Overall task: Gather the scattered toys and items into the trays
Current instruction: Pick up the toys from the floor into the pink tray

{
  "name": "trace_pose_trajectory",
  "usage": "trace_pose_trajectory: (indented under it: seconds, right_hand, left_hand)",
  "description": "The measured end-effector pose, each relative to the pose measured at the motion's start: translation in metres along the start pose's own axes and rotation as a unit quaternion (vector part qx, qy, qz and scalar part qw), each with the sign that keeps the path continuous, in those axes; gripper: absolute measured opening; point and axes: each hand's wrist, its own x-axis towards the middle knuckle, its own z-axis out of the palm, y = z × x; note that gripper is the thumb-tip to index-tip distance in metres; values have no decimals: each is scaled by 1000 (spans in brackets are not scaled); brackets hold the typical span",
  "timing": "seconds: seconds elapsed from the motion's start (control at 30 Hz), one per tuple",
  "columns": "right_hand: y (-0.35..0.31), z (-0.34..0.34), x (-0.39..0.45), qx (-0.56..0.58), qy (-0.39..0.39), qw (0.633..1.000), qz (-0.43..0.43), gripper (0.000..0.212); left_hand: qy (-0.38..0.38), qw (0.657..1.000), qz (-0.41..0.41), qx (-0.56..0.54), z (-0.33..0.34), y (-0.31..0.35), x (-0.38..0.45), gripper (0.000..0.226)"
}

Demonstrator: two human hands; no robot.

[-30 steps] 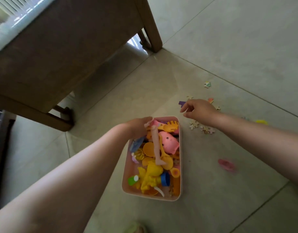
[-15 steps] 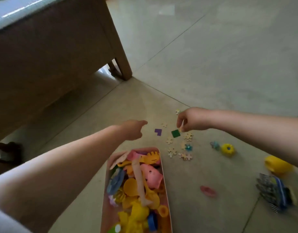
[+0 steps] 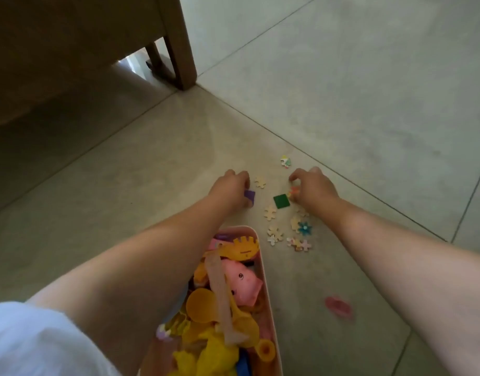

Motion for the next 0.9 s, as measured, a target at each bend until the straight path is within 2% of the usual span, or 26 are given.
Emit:
trace_pose_trajectory:
  seconds: [0.1,0.23,0.33,0.43,0.53,0.67,0.8,0.83,0.9]
  right_hand:
    - [7,5,1,11,14,1000,6,15]
    - [9,3,-2,39,-13,999,31,18]
    - [5,6,-11,56,-37,997,42,20]
    - [2,15,-23,93,-30,993,60,14]
    - [-4,17,-36,179,8,983,36,9]
    - [-29,3,-74,332,-31,942,-39,15]
    - [-52,-5,-104,284,-168,939,-93,13]
    - [-53,-6,-109,262,-182,942,-100,12]
    - [-53,-6,-111,239,-145,955,-97,13]
  left_hand:
    - [5,1000,8,-23,7,-1,-1,36]
    - [19,997,67,-17,5,-1,-7,15]
    - [32,996,77,-41,-6,-1,-19,12]
    - [36,993,70,-91,-24,-2,-28,11]
    - [-54,985,54,-152,-41,-1,-40,11]
    - [-158,983,66,-70,-59,-4,-64,9]
    - [-267,964,6,-19,-74,-10,-84,23]
    - [-280,960,-3,-13,-74,-10,-87,26]
    - [-242,970,12,14,-73,-12,-89,22]
